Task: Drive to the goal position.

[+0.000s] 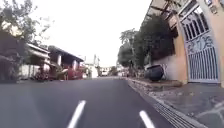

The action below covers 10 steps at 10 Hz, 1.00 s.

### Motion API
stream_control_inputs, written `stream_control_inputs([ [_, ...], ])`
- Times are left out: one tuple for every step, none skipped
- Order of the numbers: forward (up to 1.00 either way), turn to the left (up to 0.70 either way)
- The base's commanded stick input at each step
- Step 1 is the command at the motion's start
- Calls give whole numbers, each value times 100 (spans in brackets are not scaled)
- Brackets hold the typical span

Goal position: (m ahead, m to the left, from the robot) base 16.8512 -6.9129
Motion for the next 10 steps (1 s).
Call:
stream_control_inputs([
  [85,0],
  [85,0],
  [85,0],
  [85,0],
  [85,0],
  [85,0],
  [85,0],
  [85,0],
  [85,0],
  [85,0],
])
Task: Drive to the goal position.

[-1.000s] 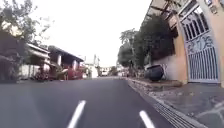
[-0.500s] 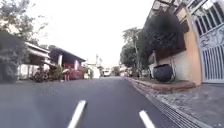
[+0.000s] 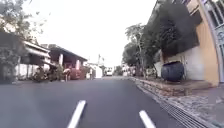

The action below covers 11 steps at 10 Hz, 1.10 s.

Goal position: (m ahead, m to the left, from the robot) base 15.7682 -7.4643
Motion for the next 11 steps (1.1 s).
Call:
stream_control_inputs([
  [85,0],
  [85,0],
  [85,0],
  [85,0],
  [85,0],
  [85,0],
  [85,0],
  [85,0],
  [85,-2],
  [85,-16],
  [85,-29],
])
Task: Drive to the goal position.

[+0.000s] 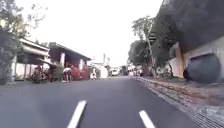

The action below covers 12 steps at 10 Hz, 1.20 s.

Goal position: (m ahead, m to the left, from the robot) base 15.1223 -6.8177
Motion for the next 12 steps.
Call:
stream_control_inputs([
  [85,-34],
  [85,-34],
  [85,-34],
  [85,-34],
  [85,-34],
  [85,-2],
  [85,0],
  [85,0],
  [85,0],
  [85,0],
  [85,0],
  [85,0],
])
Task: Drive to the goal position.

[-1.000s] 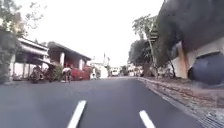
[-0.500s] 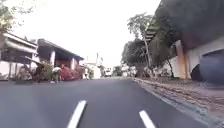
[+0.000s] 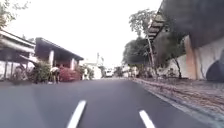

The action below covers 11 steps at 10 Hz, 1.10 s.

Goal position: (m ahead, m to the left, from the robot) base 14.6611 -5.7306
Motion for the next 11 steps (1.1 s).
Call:
stream_control_inputs([
  [85,0],
  [85,0],
  [85,0],
  [85,0],
  [85,0],
  [85,0],
  [85,0],
  [85,-14],
  [85,-33],
  [85,-34],
  [85,-34],
])
